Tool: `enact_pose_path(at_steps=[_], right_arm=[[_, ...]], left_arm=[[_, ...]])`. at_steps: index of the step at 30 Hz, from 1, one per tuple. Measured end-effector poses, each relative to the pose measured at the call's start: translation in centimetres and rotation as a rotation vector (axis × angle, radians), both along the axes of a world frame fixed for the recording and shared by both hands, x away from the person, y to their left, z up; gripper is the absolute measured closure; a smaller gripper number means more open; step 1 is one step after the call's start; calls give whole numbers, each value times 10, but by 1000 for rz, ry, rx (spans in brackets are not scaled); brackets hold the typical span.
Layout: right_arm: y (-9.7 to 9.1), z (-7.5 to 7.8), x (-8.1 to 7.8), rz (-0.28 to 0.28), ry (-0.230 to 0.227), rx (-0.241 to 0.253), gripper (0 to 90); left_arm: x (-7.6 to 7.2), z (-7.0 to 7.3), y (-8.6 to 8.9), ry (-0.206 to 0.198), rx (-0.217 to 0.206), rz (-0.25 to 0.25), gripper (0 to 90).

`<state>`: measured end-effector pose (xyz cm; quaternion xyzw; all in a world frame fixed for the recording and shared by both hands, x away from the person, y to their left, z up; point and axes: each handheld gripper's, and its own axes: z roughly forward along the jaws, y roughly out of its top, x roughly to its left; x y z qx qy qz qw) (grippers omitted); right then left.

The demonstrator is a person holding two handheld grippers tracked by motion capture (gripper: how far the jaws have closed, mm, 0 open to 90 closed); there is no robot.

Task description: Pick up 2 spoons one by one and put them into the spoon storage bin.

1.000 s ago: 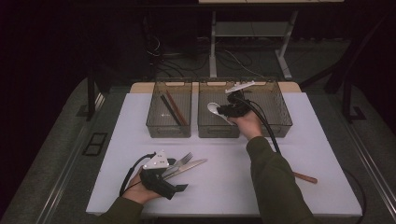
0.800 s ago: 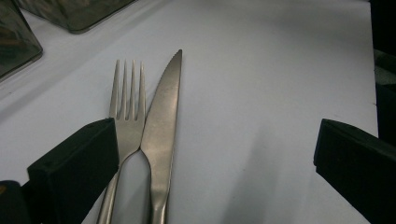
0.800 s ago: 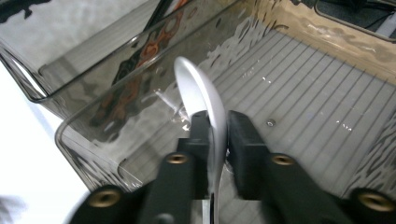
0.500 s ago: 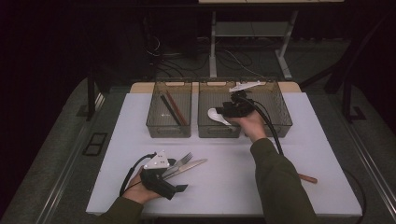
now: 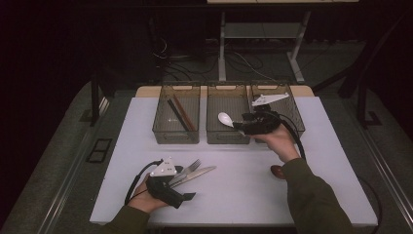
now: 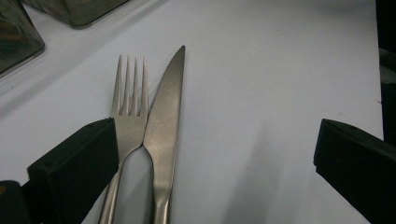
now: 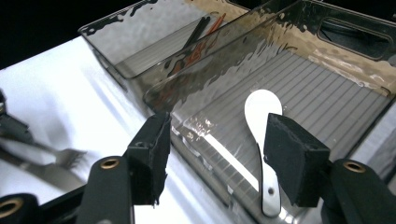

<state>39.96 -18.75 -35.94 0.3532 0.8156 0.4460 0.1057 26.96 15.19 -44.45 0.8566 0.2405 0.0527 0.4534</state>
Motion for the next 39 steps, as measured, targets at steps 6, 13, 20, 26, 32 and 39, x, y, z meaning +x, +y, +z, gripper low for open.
enact_pose_path(at_steps=[6,13,20,26,32,39], right_arm=[[-11,-3,-18,17,19,-14,377],[-28,-10,-42,32,19,-13,339],[-48,-16,-66,35,19,18,327],[-64,-23,-86,39,3,4,327],[-83,-33,-99,19,17,1,331],[-102,-50,-109,-11,55,-29,337]], left_arm=[[-1,0,0,-1,1,2,0],[-1,0,0,0,0,4,0],[0,0,1,-3,14,-4,0],[0,0,1,-3,22,-4,0],[-1,0,1,-4,23,-5,0],[-1,0,0,-6,31,-3,0]])
